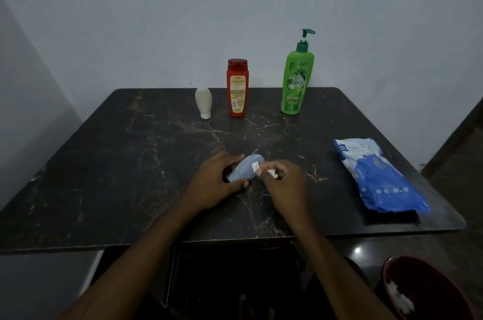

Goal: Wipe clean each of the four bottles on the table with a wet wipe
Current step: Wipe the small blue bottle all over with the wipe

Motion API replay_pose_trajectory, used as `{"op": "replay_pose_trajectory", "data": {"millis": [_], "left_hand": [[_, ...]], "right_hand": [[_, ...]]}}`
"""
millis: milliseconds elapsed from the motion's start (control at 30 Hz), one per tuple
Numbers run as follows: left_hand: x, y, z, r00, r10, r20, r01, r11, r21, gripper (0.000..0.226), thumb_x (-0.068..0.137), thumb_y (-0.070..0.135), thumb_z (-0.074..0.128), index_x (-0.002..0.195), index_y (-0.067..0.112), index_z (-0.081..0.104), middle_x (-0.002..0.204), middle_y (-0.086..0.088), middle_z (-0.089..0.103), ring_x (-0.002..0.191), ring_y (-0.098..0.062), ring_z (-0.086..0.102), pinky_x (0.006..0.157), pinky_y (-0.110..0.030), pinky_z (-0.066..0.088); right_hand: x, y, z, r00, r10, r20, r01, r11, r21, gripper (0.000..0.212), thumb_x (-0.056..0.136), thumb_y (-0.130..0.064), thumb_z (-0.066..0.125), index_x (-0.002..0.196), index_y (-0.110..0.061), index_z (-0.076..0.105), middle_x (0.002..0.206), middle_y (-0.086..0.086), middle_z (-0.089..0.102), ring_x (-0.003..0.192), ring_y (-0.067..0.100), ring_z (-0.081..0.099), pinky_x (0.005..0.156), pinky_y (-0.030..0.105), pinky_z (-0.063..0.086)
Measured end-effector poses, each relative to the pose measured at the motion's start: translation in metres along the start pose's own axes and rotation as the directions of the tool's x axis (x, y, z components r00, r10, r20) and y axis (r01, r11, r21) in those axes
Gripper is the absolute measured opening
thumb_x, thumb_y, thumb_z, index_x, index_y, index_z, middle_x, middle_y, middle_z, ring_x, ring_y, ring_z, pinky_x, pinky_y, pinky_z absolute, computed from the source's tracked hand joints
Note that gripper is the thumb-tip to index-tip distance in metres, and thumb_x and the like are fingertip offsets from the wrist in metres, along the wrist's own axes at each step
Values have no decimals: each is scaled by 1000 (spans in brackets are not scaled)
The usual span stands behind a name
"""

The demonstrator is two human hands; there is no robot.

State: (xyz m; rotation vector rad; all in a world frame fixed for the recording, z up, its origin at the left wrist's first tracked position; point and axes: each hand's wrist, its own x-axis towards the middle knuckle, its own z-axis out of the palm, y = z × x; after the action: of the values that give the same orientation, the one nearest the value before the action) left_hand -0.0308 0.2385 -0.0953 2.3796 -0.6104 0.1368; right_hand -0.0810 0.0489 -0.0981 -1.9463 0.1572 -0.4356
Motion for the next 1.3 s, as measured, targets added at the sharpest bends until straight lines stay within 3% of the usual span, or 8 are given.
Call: {"op": "replay_pose_trajectory", "data": {"millis": [133,333,500,633,867,967,1167,1300], "left_hand": [[-8,0,-2,997,-4,-72,2,999,-34,44,80,44,82,117,35,59,109,19,65,96,3,61,77,-14,50],[-14,-4,-3,993,71,-98,-65,996,69,49,84,34,81,129,19,67,125,5,67,111,-5,60,98,-24,48],[-12,-7,-3,993,19,-120,-11,998,68,48,83,33,81,127,19,69,117,8,67,100,1,57,86,-3,37],[-14,-6,-2,989,-50,-137,50,999,0,41,77,33,86,115,22,72,105,12,67,90,1,60,76,-6,42],[-18,-5,-1,991,-56,-121,50,997,-53,35,74,33,88,103,23,72,97,18,66,86,2,61,71,-11,45],[-18,-6,0,990,-48,-131,39,997,-66,34,73,32,89,101,23,72,94,17,66,87,1,61,71,-9,44],[-18,-5,1,991,-33,-131,24,997,-68,32,73,33,89,98,23,71,90,17,64,83,-1,60,68,-11,44],[-19,-4,-1,991,-22,-134,13,997,-75,31,74,33,89,98,24,71,90,18,64,82,-1,60,67,-13,45]], "right_hand": [[-2,-1,-2,1000,14,-8,-15,998,-55,16,83,-45,72,77,-30,69,83,-16,66,79,-5,60,64,11,43],[-8,-6,-1,1000,-16,-14,15,997,-74,12,85,-41,72,80,-30,71,80,-21,66,80,-11,59,65,1,39],[-6,0,1,999,-5,-38,3,998,-61,10,88,-36,70,97,-30,71,93,-20,67,88,-11,59,73,4,45],[-1,6,4,994,88,-63,-93,993,-74,35,88,-28,69,124,-26,64,113,-16,62,101,-1,59,89,21,50],[1,4,9,996,52,-68,-62,984,-165,10,93,-28,65,83,-26,68,96,0,63,79,4,58,70,13,42],[-2,5,12,998,-47,-47,31,956,-292,12,94,-28,62,94,-21,72,90,-9,55,80,6,57,66,4,34],[-12,3,19,918,-349,188,391,878,-277,15,94,-20,63,104,-18,74,94,-9,56,79,5,57,69,22,48],[-5,2,16,966,-253,60,260,927,-270,14,92,-24,65,81,-20,71,82,-8,55,70,6,55,64,26,47]]}}
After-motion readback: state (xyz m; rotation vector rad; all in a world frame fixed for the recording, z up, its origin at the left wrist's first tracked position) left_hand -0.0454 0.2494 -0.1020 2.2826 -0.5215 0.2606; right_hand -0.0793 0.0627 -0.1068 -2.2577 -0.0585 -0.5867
